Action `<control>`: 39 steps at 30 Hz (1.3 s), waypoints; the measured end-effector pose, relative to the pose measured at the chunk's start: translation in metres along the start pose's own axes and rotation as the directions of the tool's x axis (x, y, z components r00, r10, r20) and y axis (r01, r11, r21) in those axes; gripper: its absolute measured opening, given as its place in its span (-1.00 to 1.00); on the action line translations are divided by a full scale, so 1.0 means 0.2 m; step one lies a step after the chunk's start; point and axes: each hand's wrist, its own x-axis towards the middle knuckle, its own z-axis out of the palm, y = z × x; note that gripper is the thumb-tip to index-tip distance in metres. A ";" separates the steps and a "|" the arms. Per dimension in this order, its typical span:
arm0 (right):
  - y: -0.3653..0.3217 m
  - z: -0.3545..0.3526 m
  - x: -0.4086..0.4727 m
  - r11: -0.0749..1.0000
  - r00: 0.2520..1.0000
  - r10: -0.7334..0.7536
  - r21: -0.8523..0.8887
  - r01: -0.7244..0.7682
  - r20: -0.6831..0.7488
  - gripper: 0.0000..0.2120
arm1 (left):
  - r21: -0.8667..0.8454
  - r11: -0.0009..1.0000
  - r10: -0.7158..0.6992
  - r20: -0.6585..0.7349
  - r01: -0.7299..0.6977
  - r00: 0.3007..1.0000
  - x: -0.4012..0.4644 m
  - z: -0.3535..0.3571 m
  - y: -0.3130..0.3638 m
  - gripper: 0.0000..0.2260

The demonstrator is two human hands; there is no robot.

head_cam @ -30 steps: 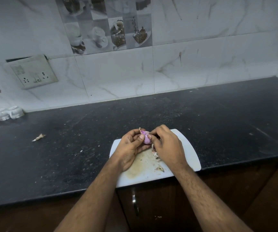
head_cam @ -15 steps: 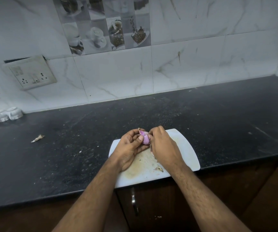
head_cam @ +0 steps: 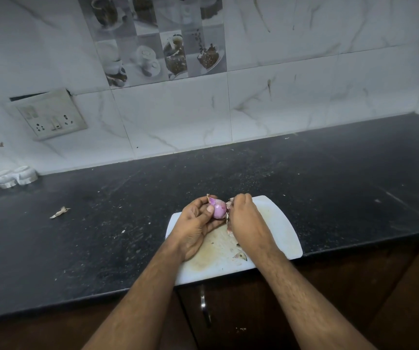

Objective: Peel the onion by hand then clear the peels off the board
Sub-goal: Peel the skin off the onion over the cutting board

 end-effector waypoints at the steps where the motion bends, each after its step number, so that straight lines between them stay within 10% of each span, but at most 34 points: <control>1: 0.00 0.01 -0.01 0.999 1.000 -0.030 -0.024 0.030 -0.003 -0.78 | -0.002 1.000 0.000 -0.006 0.000 1.000 0.00 0.00 0.00 -0.77; 16: 0.05 -0.04 -0.03 0.945 0.981 -0.137 0.278 0.170 -0.135 -0.89 | -0.010 1.000 0.028 0.024 -0.028 0.999 0.01 -0.01 -0.02 -0.72; 39: 0.04 -0.04 -0.04 0.974 0.982 -0.132 0.166 0.154 -0.133 -0.80 | -0.020 0.998 0.052 0.007 -0.052 0.999 0.01 -0.02 -0.02 -0.74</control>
